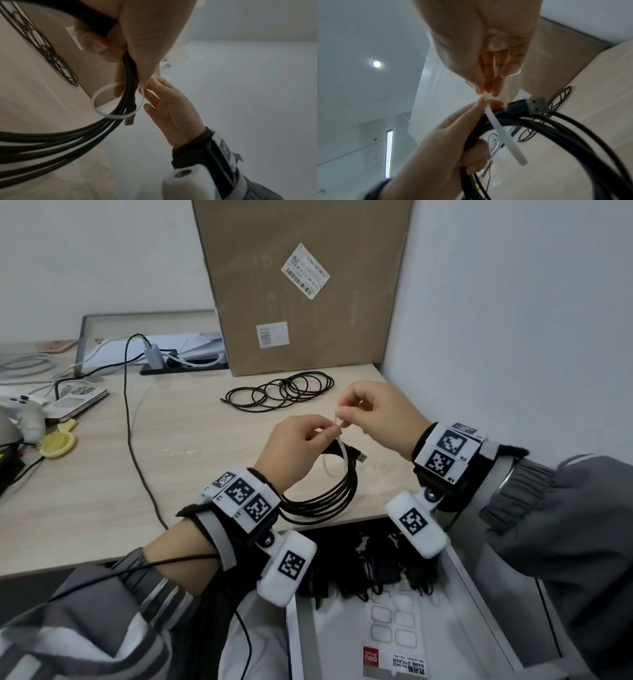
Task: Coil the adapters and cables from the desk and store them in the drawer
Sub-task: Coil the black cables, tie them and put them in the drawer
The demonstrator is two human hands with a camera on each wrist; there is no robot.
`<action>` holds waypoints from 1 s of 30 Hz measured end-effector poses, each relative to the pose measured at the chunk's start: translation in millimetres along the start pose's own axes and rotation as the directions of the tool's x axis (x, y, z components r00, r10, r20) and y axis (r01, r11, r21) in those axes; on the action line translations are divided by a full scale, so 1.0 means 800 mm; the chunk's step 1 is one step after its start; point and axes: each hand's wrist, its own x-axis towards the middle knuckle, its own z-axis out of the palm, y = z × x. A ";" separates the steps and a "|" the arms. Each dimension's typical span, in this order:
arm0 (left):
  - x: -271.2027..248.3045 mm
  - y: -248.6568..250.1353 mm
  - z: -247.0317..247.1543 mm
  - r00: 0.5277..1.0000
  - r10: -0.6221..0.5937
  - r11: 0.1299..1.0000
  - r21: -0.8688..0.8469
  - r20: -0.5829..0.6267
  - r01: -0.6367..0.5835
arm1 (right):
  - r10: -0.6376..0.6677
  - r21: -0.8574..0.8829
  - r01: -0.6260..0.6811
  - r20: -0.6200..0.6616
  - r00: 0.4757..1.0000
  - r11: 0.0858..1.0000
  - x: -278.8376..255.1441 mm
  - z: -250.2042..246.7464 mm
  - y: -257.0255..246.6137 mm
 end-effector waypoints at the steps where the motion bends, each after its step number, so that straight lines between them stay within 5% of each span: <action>1: 0.000 0.001 0.000 1.000 0.001 1.000 -0.009 -0.012 -0.001 | 0.042 0.053 -0.040 -0.032 0.999 0.998 0.001 0.001 0.000; 3: 0.003 -0.001 0.002 0.999 -0.014 1.000 -0.017 -0.029 0.014 | 0.172 0.284 -0.157 -0.028 0.985 0.946 0.002 0.002 -0.006; 6: 0.003 -0.010 0.000 0.998 -0.055 0.998 0.017 -0.029 0.056 | 0.337 0.632 -0.294 0.055 0.940 0.717 0.015 -0.011 -0.025; 10: 0.000 -0.012 -0.008 0.997 -0.073 0.997 0.035 -0.033 0.074 | 0.468 0.749 -0.296 -0.020 0.884 0.592 0.037 -0.039 -0.036; 16: 0.002 -0.009 -0.011 0.997 -0.072 0.993 0.095 -0.003 0.072 | 0.525 0.687 -0.336 -0.078 0.847 0.644 0.037 -0.041 -0.025; 21: 0.005 -0.014 -0.013 0.997 -0.073 0.993 0.094 -0.017 0.075 | 0.429 0.610 -0.310 -0.055 0.902 0.729 0.024 -0.044 -0.006; 26: 0.007 -0.021 -0.023 0.960 -0.275 0.938 -0.234 -0.056 0.255 | 0.338 0.441 -0.330 0.063 0.939 0.835 0.005 -0.025 0.010; 30: -0.001 -0.027 -0.026 0.914 -0.399 0.789 -0.479 0.077 0.385 | 0.341 0.140 -0.377 0.228 0.912 0.916 -0.020 -0.003 0.033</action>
